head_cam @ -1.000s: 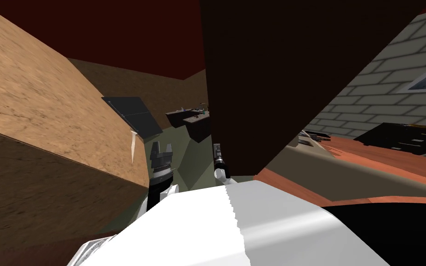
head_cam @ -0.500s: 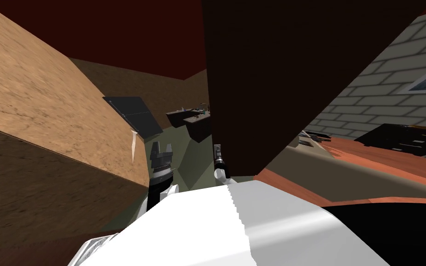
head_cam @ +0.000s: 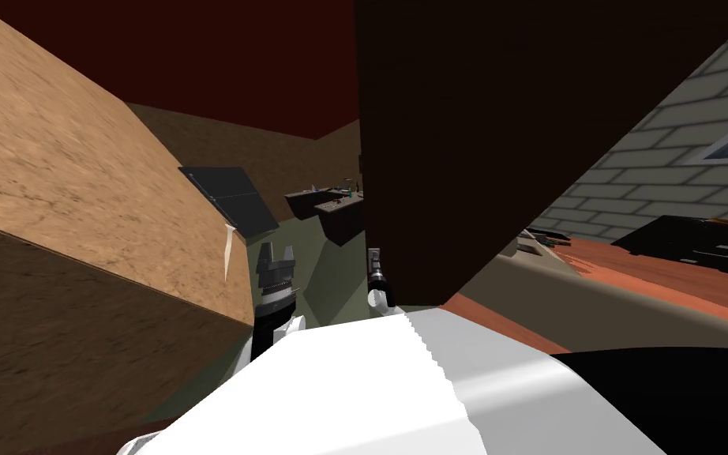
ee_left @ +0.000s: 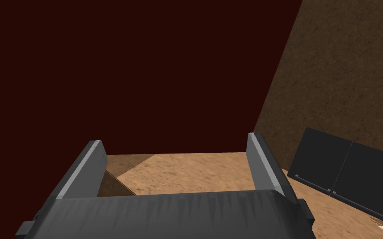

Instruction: Push the door open

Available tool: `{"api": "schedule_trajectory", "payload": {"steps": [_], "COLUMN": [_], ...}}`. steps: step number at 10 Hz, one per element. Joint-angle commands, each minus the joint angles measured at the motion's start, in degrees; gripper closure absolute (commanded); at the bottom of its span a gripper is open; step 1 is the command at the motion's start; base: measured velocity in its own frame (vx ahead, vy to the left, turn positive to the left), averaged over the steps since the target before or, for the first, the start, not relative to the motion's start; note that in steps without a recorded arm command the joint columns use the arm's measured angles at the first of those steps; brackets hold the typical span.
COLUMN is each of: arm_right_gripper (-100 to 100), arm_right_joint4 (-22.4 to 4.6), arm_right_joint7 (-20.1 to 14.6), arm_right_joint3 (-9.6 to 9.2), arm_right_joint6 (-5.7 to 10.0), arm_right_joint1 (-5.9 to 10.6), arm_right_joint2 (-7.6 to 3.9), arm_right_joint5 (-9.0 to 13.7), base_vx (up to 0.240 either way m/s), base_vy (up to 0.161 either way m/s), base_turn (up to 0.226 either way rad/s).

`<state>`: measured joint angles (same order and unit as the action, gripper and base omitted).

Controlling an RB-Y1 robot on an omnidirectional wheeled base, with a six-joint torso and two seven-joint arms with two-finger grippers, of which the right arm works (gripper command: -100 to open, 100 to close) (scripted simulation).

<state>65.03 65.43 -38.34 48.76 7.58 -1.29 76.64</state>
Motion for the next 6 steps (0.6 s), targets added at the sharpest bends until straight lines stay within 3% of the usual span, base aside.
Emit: {"api": "schedule_trajectory", "payload": {"steps": [1, 3, 6], "arm_right_gripper": [100, 100, 100], "arm_right_joint4": [1.13, 1.31, 1.66], "arm_right_joint7": [1.18, 1.82, 3.08], "arm_right_joint3": [0.64, 0.75, 0.95], "arm_right_joint6": [1.87, 3.41, 6.40], "arm_right_joint1": [-0.46, -0.75, -1.31], "arm_right_joint2": [-0.81, -0.67, 0.79], "arm_right_joint5": [0.67, 1.27, 2.44], "base_vx": [0.205, 0.177, 0.180], "base_vy": [0.015, 0.011, 0.029], "base_turn": [-0.003, -0.005, -0.018]}}
